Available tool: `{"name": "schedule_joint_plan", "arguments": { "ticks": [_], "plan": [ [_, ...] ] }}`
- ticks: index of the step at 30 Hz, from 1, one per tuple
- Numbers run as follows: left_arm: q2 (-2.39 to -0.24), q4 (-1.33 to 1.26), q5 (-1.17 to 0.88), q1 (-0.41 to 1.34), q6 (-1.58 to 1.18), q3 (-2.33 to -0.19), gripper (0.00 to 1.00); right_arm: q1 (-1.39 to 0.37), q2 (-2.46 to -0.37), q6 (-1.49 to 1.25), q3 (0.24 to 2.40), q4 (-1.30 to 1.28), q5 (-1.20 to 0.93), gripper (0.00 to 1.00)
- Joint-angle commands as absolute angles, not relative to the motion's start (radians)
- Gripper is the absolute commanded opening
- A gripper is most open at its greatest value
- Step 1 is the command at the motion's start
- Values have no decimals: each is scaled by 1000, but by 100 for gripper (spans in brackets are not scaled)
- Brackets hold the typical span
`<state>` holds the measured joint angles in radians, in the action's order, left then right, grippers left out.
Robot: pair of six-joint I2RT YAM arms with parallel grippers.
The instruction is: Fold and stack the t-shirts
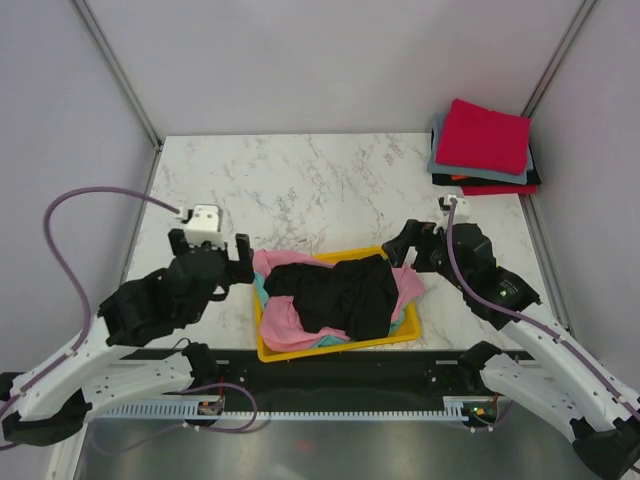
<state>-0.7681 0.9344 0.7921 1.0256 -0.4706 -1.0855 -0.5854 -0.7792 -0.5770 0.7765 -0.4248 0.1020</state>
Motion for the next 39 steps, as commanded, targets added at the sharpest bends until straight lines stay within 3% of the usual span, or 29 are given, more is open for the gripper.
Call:
{"name": "schedule_joint_plan", "arguments": {
  "ticks": [1,7,15,26,29,30,32,39],
  "plan": [
    [-703,893,882,993,-555,-1034,100,-589,-805,-543,818,-388,81,98],
    [-713,873,848,939,-554,-954,100,-632,-954,-525,842,-350,-77,98],
    [-724,795,790,917,-506,-923,100,-905,-1210,-538,891,-311,34,93],
    [-698,785,782,916,-502,-917,100,-1058,-1520,-612,985,-357,123,78],
    [-692,785,779,914,-503,-917,100,-1074,-1531,-630,982,-364,143,43],
    [-690,785,779,916,-503,-917,100,-1074,-1520,-630,989,-368,147,21],
    [-687,785,779,916,-503,-917,100,-1072,-1500,-620,1020,-386,198,2],
    [-670,785,779,916,-505,-916,100,-1071,-1465,-408,1430,-526,484,0]
  ]
}}
